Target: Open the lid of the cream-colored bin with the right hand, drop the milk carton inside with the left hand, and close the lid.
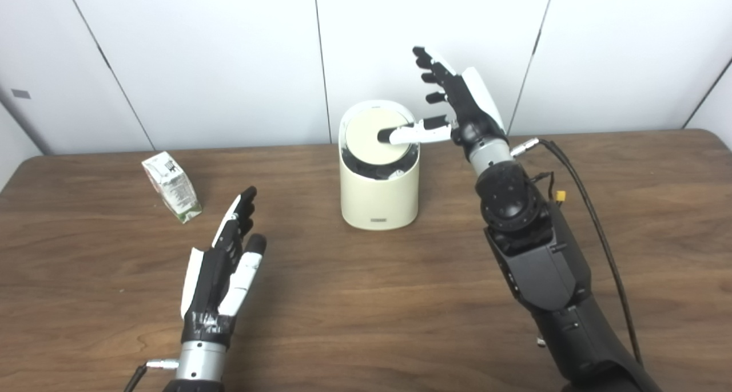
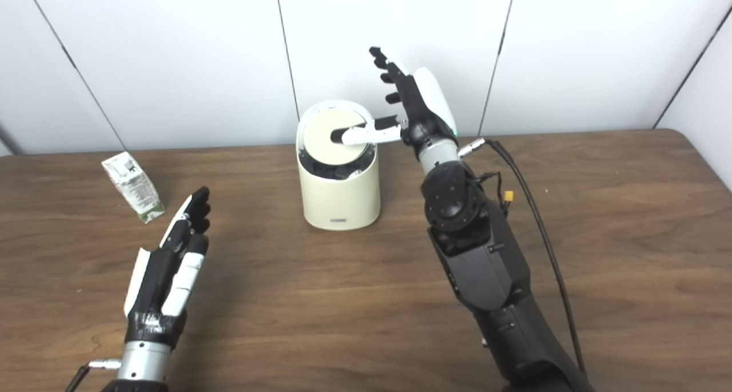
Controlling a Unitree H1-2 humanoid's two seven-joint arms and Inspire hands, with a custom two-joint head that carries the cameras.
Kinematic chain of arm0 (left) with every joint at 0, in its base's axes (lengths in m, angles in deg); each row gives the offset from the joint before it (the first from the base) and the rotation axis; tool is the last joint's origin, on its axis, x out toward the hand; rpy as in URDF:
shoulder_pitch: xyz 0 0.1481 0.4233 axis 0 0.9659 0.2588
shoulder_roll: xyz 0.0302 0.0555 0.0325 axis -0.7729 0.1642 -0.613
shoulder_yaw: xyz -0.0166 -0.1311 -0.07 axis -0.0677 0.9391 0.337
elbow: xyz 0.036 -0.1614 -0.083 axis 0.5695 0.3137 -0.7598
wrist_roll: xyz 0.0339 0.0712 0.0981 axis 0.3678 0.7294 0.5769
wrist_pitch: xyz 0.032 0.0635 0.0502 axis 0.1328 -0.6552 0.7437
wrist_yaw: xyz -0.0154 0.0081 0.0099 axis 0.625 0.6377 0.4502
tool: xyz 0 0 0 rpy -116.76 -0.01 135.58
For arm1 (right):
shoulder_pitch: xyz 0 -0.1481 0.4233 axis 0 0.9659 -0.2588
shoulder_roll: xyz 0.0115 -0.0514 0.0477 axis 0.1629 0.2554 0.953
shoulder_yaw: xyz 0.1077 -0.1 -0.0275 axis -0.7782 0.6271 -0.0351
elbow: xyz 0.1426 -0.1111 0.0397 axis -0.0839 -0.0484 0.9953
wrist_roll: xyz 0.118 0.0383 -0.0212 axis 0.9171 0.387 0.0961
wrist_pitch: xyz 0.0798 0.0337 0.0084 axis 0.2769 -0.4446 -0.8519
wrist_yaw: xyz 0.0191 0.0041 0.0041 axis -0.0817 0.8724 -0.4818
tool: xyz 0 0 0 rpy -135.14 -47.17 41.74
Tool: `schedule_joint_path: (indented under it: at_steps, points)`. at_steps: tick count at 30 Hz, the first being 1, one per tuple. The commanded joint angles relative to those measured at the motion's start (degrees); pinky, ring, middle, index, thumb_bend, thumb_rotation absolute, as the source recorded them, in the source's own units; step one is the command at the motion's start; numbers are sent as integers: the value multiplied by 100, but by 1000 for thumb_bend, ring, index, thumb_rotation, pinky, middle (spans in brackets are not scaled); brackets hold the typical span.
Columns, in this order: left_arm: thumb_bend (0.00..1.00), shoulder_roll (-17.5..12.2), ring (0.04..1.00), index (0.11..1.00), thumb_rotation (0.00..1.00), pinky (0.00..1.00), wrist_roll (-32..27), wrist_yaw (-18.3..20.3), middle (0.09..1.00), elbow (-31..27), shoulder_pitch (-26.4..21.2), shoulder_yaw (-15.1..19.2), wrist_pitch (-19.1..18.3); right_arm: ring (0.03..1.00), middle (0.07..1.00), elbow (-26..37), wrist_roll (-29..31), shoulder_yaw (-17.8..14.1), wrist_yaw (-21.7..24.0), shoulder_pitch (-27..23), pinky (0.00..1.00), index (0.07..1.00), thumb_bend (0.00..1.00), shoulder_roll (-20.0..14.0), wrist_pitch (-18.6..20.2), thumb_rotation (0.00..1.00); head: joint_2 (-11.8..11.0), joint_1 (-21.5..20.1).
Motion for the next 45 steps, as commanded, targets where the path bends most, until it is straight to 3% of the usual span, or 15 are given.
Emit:
schedule_joint_path:
  at_steps: [1, 5, 11, 17, 29, 35, 38, 45]
  points:
    - [710, -38, 989, 989, 824, 998, -23, 33, 986, -79, -99, -18, 189, 896, 923, 112, -349, 123, -95, -285, 783, 942, 1000, -96, -187, 251, 2, 1]
    - [717, -44, 991, 994, 817, 998, -10, 49, 990, -59, -107, -34, 175, 949, 965, -5, -615, 285, -138, -275, 894, 964, 1000, -100, -215, 277, -4, 9]
    - [723, -76, 997, 991, 832, 991, 46, 61, 995, -37, -104, -73, 210, 978, 986, -277, -857, 329, -502, -248, 984, 958, 999, -51, -614, 290, -22, 10]
    - [726, -116, 1000, 988, 840, 986, 17, 86, 997, -47, -104, -98, 206, 953, 953, -397, -976, 260, -961, -203, 965, 931, 964, 42, -929, 285, -24, 4]
    - [721, -116, 1000, 982, 831, 992, -34, 191, 998, -59, -54, -140, 245, 922, 918, -358, -1125, 247, -1074, -127, 928, 905, 945, 63, -986, 259, 11, -3]
    - [711, -99, 1000, 984, 815, 996, -64, 195, 1000, -90, -47, -136, 199, 934, 916, -302, -1664, 545, -771, -287, 929, 917, 984, -245, -919, 196, 11, 5]
    - [710, -96, 1000, 988, 814, 995, -34, 188, 1000, -117, -50, -137, 201, 957, 932, -277, -1967, 716, -469, -418, 990, 945, 1000, -438, -888, 188, 42, 17]
    - [720, -35, 1000, 999, 826, 998, -131, 171, 1000, -239, -30, -108, 113, 973, 944, -335, -2310, 965, 317, -825, 1000, 981, 1000, -787, -988, 169, 62, 82]
